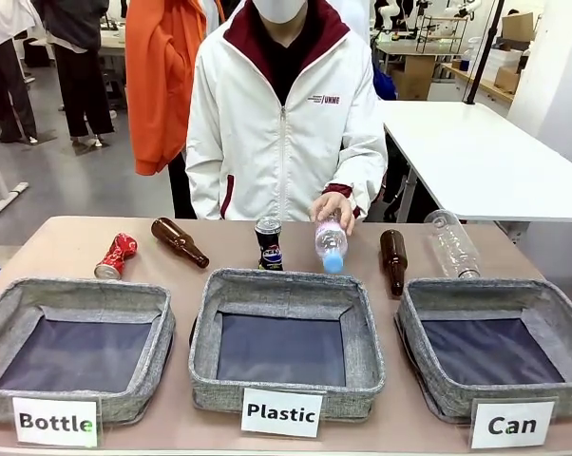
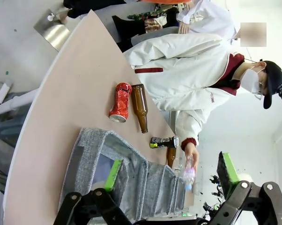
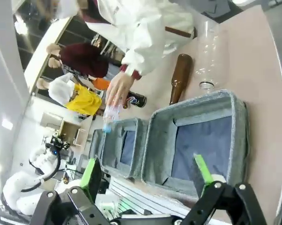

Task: Sort the can waste into the basket.
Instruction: Pick up the can waste from the table and place it in the right Fabric basket.

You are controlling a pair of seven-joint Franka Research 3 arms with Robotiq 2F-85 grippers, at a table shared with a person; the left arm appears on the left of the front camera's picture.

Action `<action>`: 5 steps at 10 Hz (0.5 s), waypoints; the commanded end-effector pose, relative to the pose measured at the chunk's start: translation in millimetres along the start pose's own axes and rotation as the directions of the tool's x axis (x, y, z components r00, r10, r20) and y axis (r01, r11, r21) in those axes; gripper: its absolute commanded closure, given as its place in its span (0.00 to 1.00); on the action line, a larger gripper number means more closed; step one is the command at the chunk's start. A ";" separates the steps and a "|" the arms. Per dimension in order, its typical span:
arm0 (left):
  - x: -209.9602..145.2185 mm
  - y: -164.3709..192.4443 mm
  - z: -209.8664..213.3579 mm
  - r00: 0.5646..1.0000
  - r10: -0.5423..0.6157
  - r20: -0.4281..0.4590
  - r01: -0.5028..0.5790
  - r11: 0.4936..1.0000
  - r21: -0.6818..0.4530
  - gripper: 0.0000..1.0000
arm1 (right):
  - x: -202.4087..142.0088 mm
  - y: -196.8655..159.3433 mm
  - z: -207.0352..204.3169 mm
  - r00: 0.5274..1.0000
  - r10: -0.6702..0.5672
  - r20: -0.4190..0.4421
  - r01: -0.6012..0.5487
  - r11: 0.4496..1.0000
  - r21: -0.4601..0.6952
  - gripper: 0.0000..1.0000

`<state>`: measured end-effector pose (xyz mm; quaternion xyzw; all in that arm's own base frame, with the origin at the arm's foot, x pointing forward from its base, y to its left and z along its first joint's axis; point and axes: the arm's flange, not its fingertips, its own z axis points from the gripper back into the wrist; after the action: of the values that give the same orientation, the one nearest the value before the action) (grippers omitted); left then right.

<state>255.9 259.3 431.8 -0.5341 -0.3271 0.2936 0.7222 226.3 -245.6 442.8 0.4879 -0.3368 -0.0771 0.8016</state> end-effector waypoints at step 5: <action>1.2 1.1 0.5 1.000 -0.022 -0.003 0.022 1.000 -0.014 0.00 | 55.0 74.8 -161.2 0.899 0.267 -0.346 -0.255 0.963 0.083 0.00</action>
<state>256.9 259.0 430.9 -0.5337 -0.3256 0.2933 0.7233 322.6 -131.8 477.7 0.4700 -0.2604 0.0785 0.8397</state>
